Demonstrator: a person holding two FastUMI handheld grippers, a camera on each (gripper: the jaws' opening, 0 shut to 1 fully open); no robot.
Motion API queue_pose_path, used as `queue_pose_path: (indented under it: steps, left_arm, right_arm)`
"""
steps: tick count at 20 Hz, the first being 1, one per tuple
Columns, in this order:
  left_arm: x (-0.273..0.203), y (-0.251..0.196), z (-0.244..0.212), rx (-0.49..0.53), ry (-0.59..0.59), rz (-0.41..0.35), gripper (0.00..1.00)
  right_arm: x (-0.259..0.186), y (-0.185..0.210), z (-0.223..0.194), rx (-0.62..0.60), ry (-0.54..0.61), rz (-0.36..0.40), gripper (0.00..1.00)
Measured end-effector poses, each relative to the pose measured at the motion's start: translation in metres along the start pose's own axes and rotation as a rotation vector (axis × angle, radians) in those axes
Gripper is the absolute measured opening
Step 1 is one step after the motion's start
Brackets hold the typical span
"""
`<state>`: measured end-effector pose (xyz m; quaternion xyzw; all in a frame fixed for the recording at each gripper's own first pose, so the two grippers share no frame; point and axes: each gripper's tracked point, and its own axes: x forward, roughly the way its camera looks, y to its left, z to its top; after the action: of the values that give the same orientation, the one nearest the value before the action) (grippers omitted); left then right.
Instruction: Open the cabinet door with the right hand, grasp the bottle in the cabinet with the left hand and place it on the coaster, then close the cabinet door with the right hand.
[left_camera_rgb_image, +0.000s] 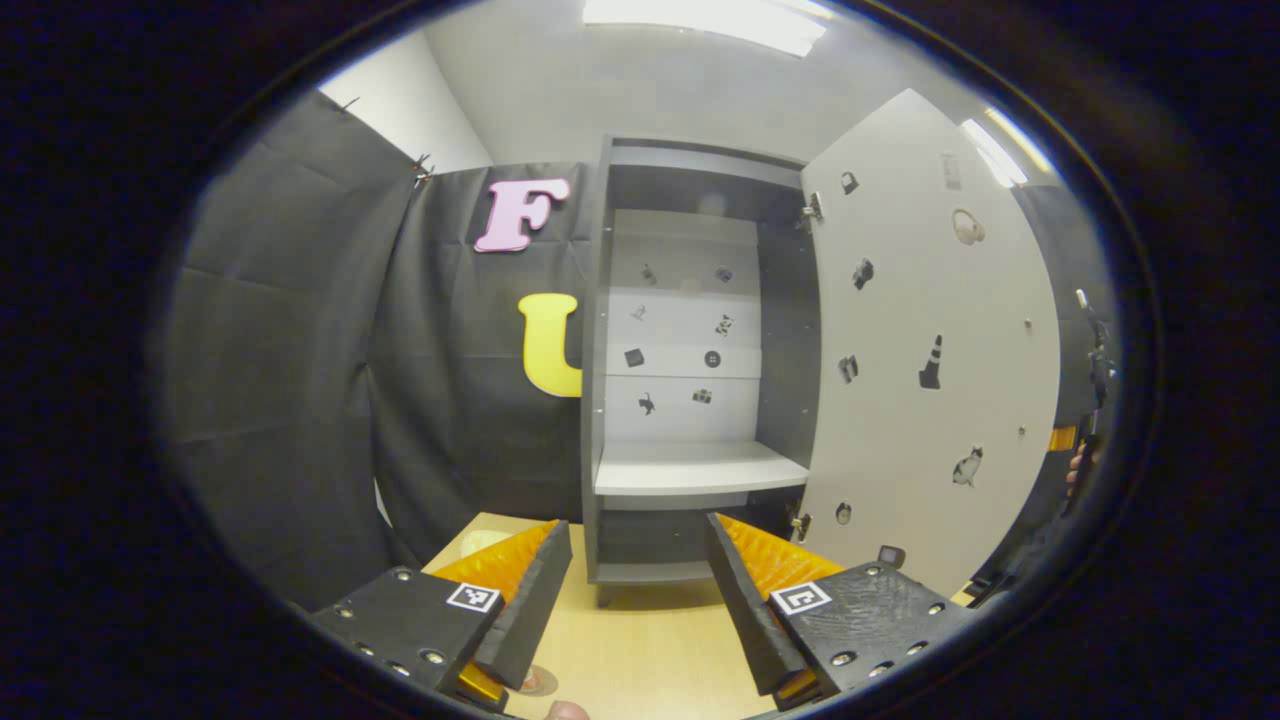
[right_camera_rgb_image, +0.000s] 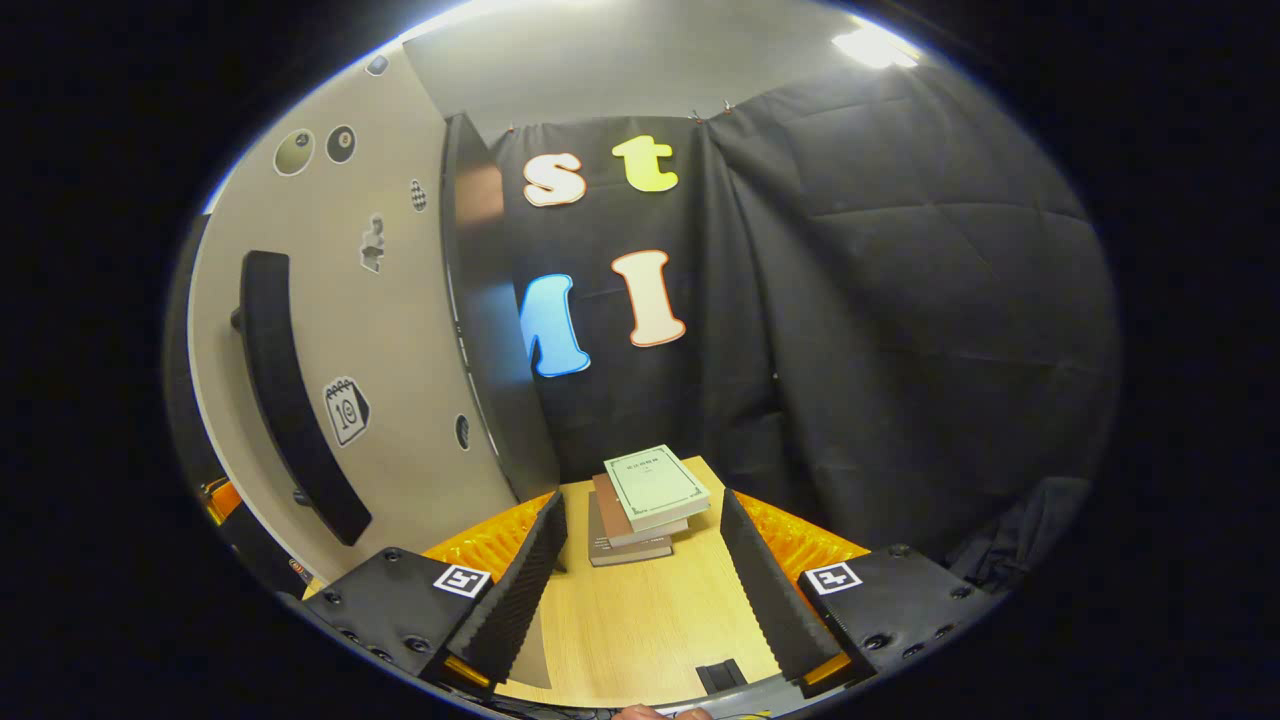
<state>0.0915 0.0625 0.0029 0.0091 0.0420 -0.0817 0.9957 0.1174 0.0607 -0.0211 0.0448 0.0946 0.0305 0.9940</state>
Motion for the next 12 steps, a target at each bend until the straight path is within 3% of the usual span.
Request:
queue_pose_path:
  steps: [2, 6, 11, 12]
  left_arm:
    - [-0.002, -0.019, 0.005, -0.008, 0.017, -0.027, 0.80]
    - [-0.005, -0.053, 0.001, -0.079, 0.084, -0.073, 0.80]
    - [-0.012, -0.062, -0.008, -0.124, 0.162, -0.047, 0.80]
    - [-0.013, -0.059, -0.009, -0.124, 0.161, -0.038, 0.80]
  right_arm:
    - [-0.002, 0.017, 0.012, 0.006, -0.011, 0.071, 0.98]
    - [-0.009, 0.030, 0.044, -0.030, -0.046, 0.168, 0.98]
    - [-0.014, 0.065, 0.062, -0.090, -0.064, 0.281, 0.98]
    - [-0.016, 0.073, 0.063, -0.096, -0.066, 0.299, 0.93]
